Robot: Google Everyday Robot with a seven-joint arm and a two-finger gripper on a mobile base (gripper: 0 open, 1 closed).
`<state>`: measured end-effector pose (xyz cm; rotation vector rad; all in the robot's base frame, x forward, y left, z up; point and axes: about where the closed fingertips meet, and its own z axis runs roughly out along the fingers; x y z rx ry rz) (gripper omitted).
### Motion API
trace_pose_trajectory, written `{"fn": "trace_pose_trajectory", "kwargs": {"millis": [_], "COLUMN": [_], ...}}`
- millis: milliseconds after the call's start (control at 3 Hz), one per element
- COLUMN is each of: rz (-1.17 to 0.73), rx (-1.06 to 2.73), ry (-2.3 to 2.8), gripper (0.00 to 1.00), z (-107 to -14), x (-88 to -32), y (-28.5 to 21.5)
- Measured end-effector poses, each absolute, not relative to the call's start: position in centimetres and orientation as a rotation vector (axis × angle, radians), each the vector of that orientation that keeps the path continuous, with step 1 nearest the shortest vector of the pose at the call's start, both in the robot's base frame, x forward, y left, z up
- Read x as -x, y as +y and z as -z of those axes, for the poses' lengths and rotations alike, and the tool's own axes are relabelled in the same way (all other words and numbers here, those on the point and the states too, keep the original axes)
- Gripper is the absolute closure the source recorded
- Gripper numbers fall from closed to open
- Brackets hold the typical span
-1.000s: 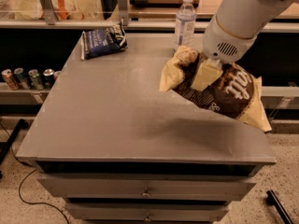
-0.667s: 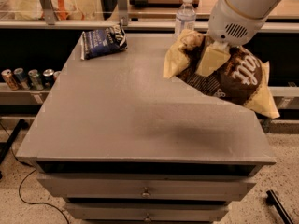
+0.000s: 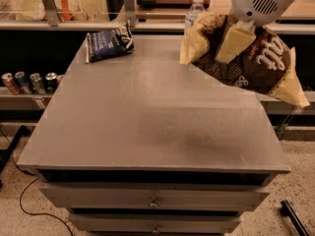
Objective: Pick brown chip bag
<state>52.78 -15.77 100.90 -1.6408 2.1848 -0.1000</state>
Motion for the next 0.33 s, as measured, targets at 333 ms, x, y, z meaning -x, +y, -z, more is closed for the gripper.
{"fn": "trace_pose_trajectory", "kwargs": {"millis": [333], "rz": [0.083], "rx": [1.64], "ry": [2.189], "gripper": [1.0], "z": [-101.29], "x": [-52.77], "y": [-16.47]}}
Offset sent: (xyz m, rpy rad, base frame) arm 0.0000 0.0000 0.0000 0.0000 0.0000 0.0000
